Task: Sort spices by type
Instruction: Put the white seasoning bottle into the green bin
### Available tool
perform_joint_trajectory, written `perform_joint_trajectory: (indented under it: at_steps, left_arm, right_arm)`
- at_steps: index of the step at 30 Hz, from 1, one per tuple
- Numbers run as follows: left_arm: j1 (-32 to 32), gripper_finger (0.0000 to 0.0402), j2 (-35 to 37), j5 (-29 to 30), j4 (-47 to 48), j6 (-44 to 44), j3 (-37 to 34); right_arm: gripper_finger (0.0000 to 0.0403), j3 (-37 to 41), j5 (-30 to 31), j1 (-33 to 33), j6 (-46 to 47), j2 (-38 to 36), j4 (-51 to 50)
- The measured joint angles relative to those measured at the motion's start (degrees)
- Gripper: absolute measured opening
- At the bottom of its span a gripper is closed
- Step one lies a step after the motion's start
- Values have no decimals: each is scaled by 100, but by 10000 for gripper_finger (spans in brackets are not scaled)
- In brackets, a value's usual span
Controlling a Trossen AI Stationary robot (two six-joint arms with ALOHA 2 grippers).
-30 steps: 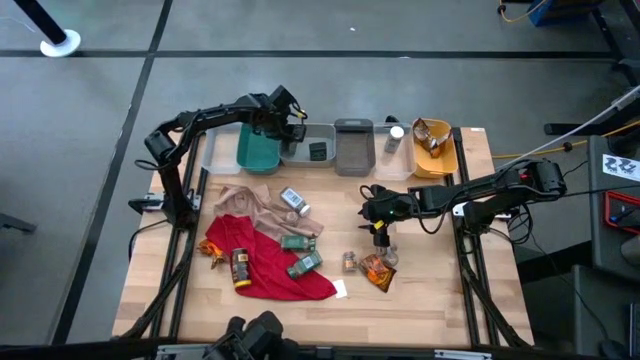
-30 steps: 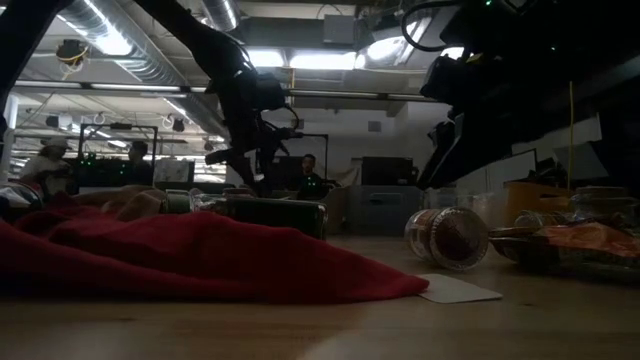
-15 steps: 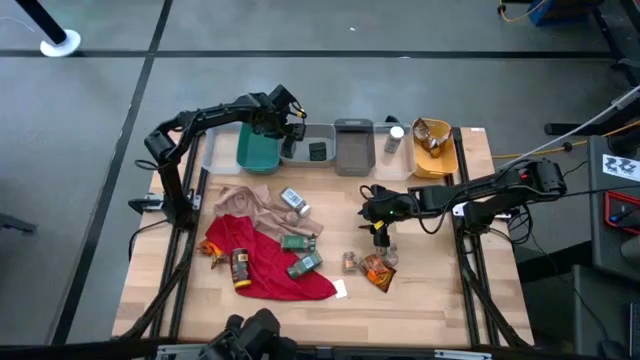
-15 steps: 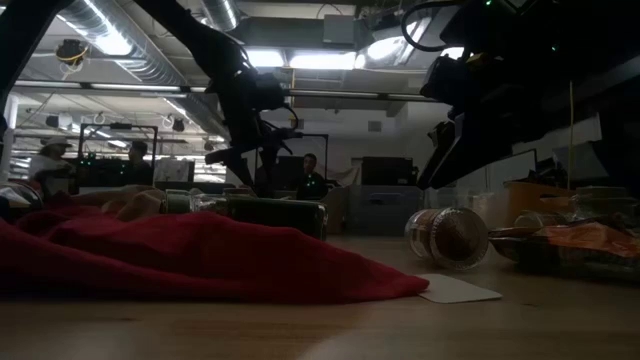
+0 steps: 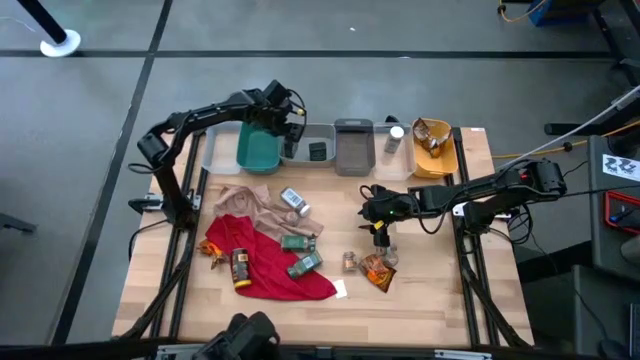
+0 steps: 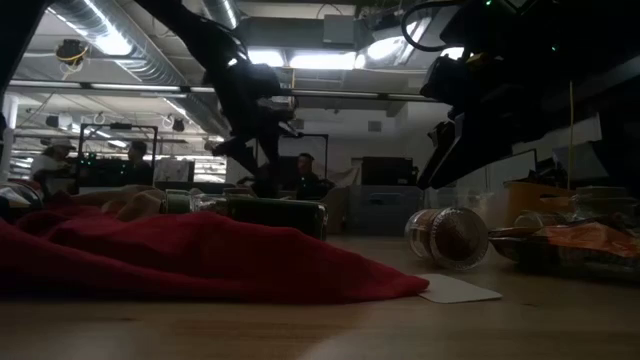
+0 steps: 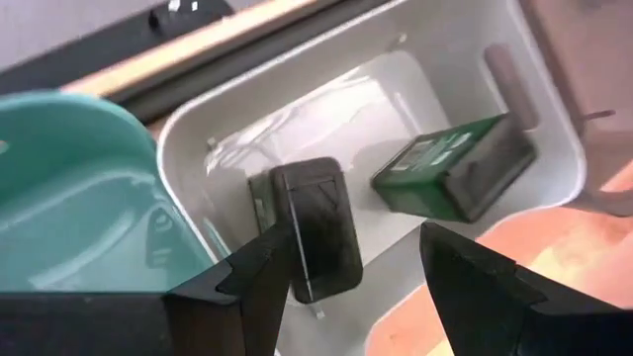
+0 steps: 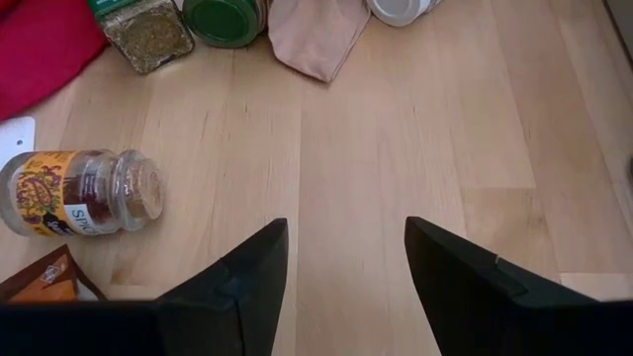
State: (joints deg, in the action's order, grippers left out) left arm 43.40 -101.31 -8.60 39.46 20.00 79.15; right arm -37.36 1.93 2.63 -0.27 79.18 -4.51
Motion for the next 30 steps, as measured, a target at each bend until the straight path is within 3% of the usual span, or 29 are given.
perform_joint_trajectory:
  at_steps: [10,14,21,30]
  left_arm:
    - [-320,208,673,-85,43,-757,2]
    - [-845,208,770,-348,215,-1805,2]
    - [-1920,208,681,-297,755,-3441,0]
    - [-2692,208,572,-39,912,-4479,2]
  right_arm:
    - [205,0,0,-1,0,0,-2]
    - [205,0,0,-1,0,0,-2]
    - [205,1,0,0,0,0,1]
    - [205,2,0,0,0,0,1]
